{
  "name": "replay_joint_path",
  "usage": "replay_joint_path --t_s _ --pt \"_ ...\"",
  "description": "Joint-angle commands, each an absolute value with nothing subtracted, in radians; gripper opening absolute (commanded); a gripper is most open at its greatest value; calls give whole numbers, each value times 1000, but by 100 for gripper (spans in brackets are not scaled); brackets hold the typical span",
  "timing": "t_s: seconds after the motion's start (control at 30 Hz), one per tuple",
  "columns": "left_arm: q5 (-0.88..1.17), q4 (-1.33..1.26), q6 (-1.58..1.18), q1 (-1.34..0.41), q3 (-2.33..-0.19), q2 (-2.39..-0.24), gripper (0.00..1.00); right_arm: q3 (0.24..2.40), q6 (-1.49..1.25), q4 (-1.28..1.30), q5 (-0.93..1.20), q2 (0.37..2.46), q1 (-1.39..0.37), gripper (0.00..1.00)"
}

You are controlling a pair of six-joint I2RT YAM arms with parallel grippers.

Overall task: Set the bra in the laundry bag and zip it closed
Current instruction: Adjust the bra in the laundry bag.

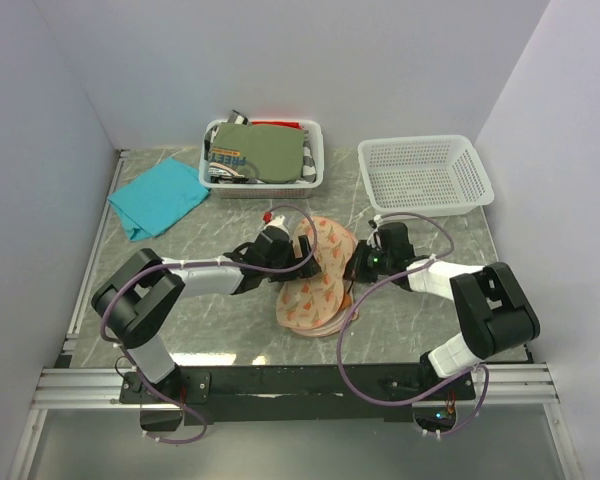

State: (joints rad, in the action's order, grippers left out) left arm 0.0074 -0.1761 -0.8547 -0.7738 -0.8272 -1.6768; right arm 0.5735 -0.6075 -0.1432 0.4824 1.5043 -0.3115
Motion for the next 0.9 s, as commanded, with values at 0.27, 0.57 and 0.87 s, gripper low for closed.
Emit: replay_joint_path --t_s 0.27,0.57,0.87 --pt "26 -209 -859 -801 -873 -1706 96 595 -597 -141 434 1430 -333 3" --pt "11 -195 -854 -801 -865 -1675 96 635 -548 126 148 1249 -333 30" --pt "15 -199 -850 -801 -862 -1658 96 575 -575 127 80 1209 -330 34"
